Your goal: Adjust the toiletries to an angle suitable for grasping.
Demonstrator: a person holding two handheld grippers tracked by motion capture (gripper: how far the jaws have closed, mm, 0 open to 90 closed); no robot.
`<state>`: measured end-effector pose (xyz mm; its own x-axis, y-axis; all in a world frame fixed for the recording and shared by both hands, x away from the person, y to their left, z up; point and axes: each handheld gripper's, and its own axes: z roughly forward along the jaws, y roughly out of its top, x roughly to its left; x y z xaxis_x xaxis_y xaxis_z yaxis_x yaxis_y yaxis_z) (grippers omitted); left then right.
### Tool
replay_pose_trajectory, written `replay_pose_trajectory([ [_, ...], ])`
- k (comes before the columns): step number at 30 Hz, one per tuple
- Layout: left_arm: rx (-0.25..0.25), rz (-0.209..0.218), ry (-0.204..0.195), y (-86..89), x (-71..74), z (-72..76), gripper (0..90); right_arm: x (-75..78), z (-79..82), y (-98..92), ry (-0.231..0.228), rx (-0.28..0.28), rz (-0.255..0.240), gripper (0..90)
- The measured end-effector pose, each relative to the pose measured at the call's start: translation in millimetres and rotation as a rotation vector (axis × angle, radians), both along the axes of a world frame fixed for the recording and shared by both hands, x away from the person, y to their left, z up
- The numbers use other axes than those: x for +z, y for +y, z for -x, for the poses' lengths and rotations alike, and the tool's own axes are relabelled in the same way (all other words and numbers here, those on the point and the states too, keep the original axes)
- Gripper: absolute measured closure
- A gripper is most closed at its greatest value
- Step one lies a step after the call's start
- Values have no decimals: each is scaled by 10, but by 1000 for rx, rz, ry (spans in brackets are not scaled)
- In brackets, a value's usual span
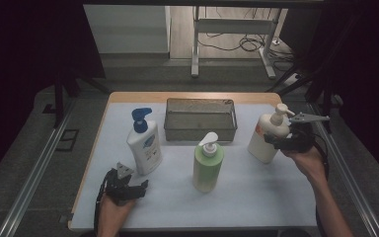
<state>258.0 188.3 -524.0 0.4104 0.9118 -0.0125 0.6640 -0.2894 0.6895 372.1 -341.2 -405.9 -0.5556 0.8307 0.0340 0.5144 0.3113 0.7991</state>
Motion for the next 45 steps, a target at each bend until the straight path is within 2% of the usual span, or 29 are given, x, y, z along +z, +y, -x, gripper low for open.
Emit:
replay_pose_trajectory([
  [4,0,0,0,0,0,1,144,-10,-35,38,3,3,23,249],
  [8,0,0,0,0,0,0,143,-7,-49,10,7,-1,8,311],
  [11,1,0,0,0,0,0,143,-3,-56,-4,16,2,2,317],
  [17,1,-1,0,-1,0,0,143,7,-29,7,22,14,18,353],
  [28,0,0,-1,-1,0,0,143,45,24,83,24,-47,17,367],
  [34,0,0,-1,0,0,0,144,200,78,115,13,-52,13,368],
  [45,1,1,-2,-2,-1,1,144,491,150,240,-1,-27,-1,368],
])
